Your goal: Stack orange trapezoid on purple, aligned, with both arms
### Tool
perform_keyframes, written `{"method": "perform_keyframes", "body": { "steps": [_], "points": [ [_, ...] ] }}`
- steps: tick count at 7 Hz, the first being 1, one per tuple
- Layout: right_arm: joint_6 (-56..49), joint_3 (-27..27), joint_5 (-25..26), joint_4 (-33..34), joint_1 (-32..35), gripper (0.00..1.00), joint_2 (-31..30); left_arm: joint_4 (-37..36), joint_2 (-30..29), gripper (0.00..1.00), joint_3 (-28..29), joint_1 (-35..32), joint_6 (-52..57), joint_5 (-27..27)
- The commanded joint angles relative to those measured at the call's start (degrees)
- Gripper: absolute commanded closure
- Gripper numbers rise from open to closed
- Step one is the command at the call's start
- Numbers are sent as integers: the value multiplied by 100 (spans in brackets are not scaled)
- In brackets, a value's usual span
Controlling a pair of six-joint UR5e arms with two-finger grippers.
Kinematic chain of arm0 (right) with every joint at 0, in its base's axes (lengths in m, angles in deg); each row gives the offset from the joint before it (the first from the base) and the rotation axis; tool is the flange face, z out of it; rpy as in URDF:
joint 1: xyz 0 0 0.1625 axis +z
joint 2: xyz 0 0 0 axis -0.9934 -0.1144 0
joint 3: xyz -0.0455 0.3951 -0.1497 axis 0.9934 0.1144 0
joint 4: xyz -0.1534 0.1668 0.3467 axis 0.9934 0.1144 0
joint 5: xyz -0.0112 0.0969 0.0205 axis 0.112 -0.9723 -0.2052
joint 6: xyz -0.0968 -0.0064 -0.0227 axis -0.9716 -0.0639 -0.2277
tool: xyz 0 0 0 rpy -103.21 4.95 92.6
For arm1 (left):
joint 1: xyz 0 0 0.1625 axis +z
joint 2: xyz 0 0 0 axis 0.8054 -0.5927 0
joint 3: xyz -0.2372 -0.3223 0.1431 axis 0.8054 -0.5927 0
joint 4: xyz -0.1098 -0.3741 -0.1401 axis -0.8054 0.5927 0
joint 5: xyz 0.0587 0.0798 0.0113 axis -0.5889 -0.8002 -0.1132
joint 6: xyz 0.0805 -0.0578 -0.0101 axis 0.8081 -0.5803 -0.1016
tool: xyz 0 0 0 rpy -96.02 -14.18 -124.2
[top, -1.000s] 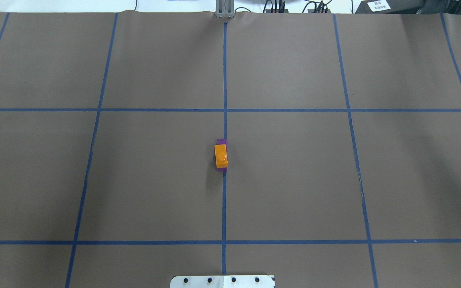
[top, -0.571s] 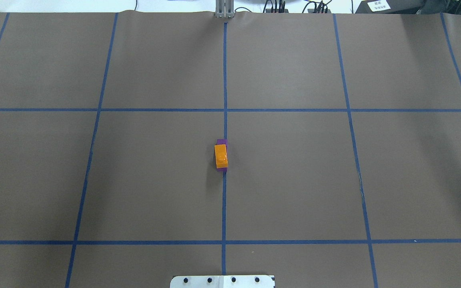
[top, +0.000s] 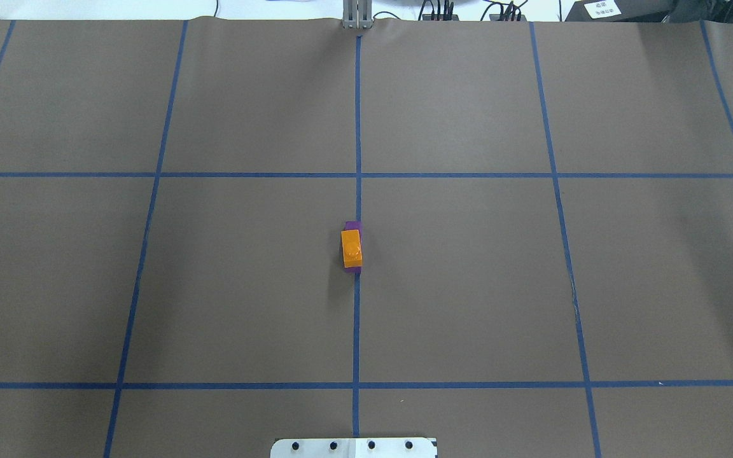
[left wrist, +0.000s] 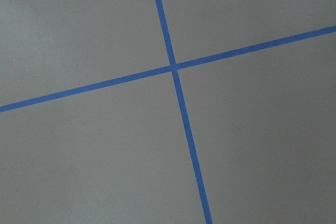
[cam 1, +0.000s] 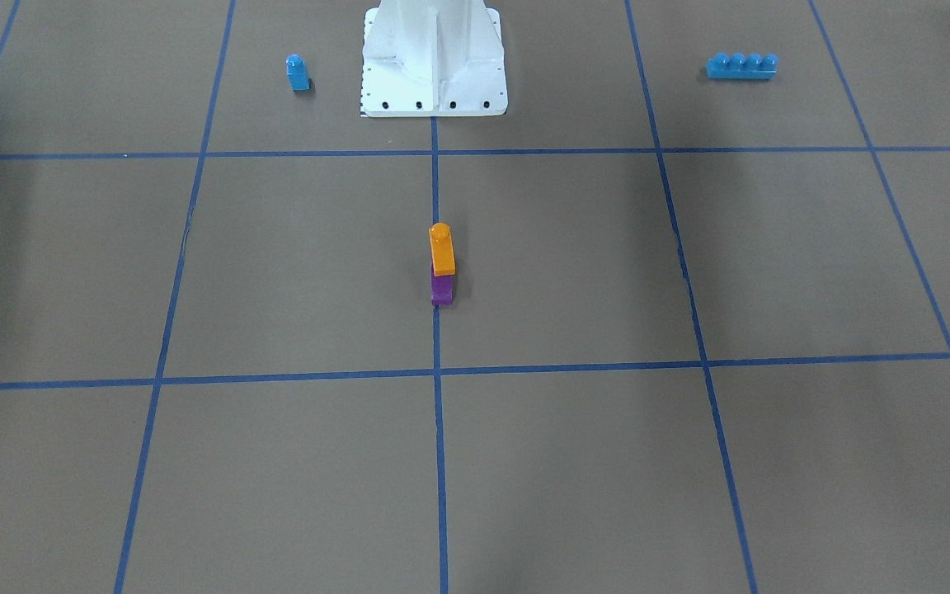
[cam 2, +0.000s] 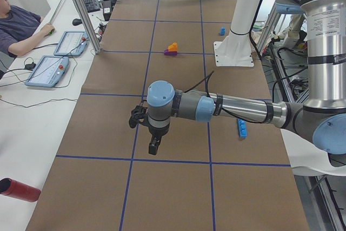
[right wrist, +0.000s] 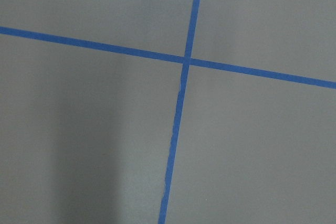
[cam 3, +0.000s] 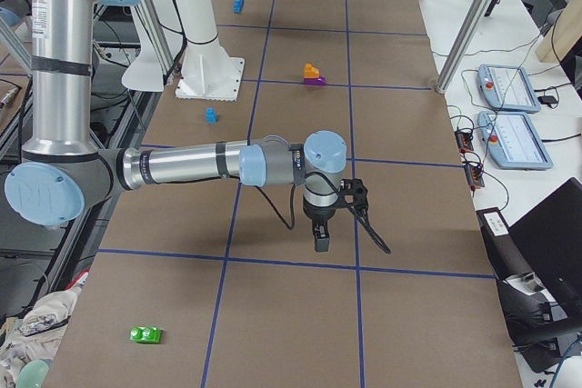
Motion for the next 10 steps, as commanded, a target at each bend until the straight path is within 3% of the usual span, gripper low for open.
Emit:
{"method": "perform_keyframes", "body": {
  "steps": [1, 10],
  "points": [
    [159, -33, -4, -37, 3, 0, 7, 0, -1, 0, -8, 1, -2, 0],
    [159, -121, -13, -45, -24, 0, 77, 0, 8, 0, 0, -8, -2, 0]
  ]
}}
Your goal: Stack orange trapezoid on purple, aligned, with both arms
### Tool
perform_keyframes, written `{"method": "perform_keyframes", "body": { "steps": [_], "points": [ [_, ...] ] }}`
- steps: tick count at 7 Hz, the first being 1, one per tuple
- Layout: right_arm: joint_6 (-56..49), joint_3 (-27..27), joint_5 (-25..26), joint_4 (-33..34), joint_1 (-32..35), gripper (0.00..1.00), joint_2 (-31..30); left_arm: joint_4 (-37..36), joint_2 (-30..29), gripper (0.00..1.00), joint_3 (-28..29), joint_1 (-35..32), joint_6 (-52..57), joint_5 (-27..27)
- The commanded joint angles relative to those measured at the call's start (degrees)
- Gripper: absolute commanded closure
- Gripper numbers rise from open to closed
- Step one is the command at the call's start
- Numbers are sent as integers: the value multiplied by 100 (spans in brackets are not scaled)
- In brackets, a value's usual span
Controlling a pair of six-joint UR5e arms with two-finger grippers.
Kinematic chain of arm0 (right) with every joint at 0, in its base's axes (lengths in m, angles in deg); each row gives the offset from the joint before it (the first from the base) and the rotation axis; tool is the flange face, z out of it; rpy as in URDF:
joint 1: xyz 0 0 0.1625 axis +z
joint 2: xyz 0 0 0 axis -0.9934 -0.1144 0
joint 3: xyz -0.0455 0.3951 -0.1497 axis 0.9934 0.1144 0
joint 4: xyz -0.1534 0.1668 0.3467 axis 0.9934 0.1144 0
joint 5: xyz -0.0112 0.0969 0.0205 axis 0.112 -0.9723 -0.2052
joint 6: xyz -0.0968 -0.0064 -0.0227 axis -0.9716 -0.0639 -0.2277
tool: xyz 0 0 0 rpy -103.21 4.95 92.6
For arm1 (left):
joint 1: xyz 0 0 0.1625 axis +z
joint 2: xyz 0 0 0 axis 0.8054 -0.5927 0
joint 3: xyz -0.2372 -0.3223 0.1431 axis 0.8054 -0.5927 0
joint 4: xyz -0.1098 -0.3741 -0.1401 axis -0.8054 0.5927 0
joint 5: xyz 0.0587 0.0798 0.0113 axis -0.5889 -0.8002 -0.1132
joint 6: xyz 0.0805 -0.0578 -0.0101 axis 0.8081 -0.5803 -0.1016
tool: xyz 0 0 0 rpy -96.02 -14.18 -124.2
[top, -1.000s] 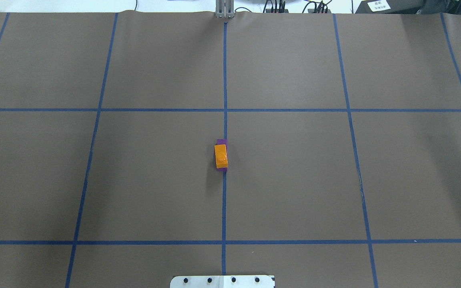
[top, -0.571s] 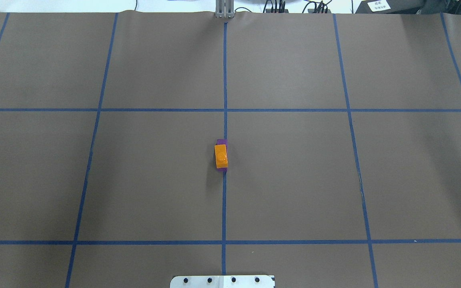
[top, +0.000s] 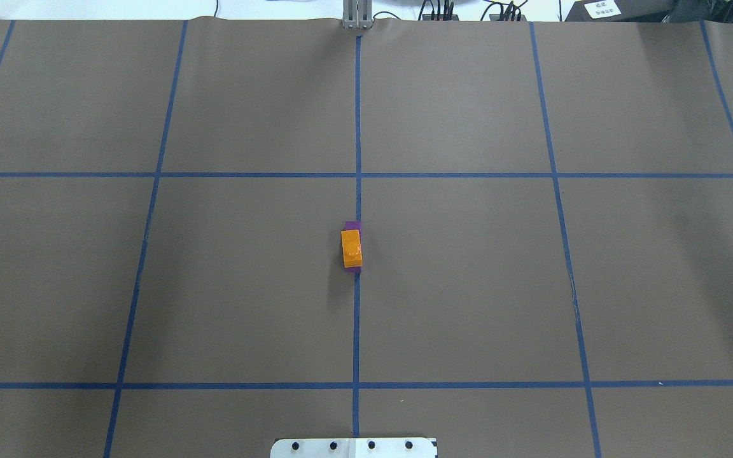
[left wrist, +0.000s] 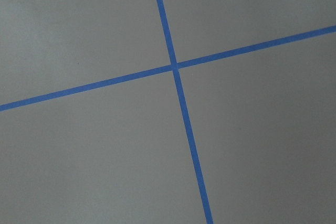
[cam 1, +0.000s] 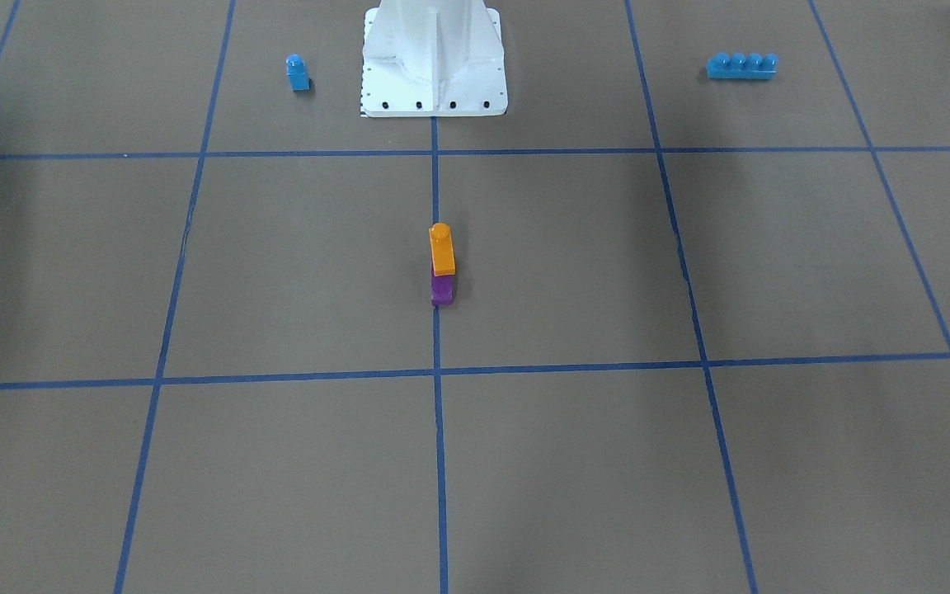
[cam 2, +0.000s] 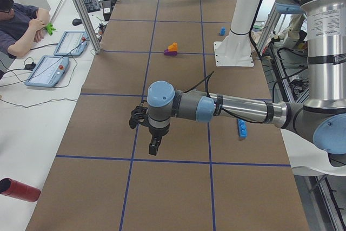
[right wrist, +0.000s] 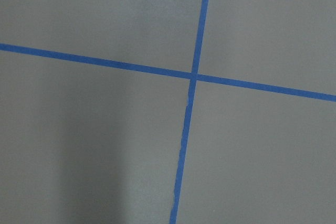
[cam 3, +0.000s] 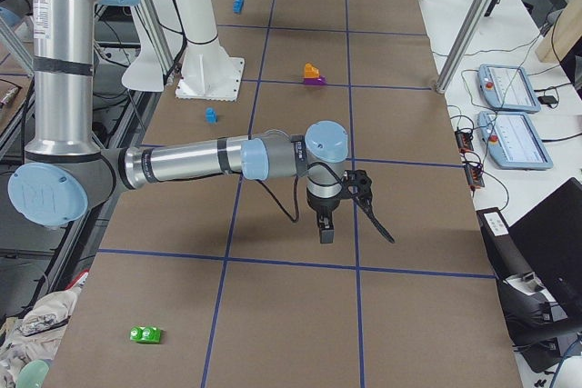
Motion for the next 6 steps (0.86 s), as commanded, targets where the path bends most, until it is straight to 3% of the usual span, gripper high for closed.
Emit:
{"method": "perform_keyframes", "body": {
  "steps": [1, 6],
  "points": [
    [4, 3, 0, -1, -12, 0, 3, 1, 0, 0, -14, 0, -4, 0],
    [-5, 12, 0, 8, -56, 0, 3, 1, 0, 0, 30, 9, -4, 0]
  ]
}}
